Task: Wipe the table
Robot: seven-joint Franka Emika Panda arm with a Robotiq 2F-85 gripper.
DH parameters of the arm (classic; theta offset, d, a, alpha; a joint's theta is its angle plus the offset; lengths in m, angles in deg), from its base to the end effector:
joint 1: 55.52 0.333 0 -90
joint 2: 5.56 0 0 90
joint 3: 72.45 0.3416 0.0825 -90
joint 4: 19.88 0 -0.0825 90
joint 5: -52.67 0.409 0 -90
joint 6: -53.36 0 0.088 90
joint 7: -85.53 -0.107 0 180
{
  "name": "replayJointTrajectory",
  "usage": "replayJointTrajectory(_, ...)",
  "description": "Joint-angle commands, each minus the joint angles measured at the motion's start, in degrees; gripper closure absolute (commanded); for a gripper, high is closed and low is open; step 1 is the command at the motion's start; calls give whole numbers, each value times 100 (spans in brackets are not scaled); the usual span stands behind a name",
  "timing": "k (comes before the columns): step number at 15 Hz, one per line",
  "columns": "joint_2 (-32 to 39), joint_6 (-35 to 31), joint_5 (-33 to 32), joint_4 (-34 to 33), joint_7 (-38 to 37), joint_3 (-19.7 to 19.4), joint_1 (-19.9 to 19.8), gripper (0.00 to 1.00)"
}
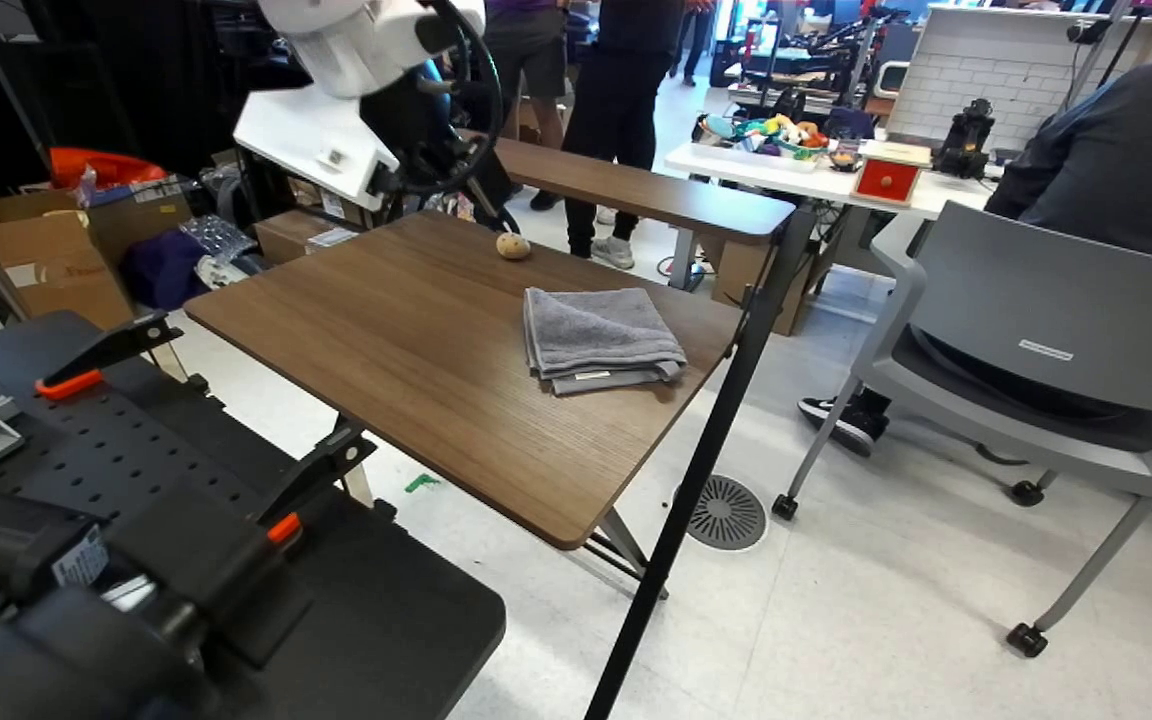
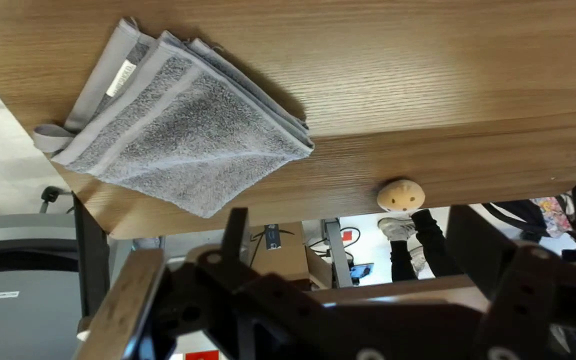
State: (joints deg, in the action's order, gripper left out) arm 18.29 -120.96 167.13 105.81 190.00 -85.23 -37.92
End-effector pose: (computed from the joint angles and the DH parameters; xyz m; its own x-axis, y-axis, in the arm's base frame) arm 0.5300 -0.0284 0.1976 0.8397 -0.0409 0.5415 0.0044 -0.9966 -0.0821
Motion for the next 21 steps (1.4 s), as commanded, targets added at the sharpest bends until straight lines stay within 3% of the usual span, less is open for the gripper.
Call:
replayJointTrajectory(1,1341,351,1355,-1264,962,-453,278,0)
replayJointTrajectory(2,675,227,794,-617,566,-173,90,0)
replayJointTrajectory(4,993,262,859,-807,617,-196,100,0)
replayJointTrajectory(8,768,399,846,-656,682,-208,66,0)
replayJointTrajectory(11,622,-331,-823,-23,51,109,-142,0)
replayJointTrajectory(15,498,-113,-2825,704,-273,199,-514,0)
replayJointTrajectory(16,478,72,-3293,873,-388,-144,-270,0)
replayJointTrajectory(18,460,137,-4249,1131,-633,-478,-39,0)
replayJointTrajectory(19,724,-3,-3590,756,-420,-184,-297,0)
replayJointTrajectory(21,687,25,-4017,928,-526,-350,-203,0)
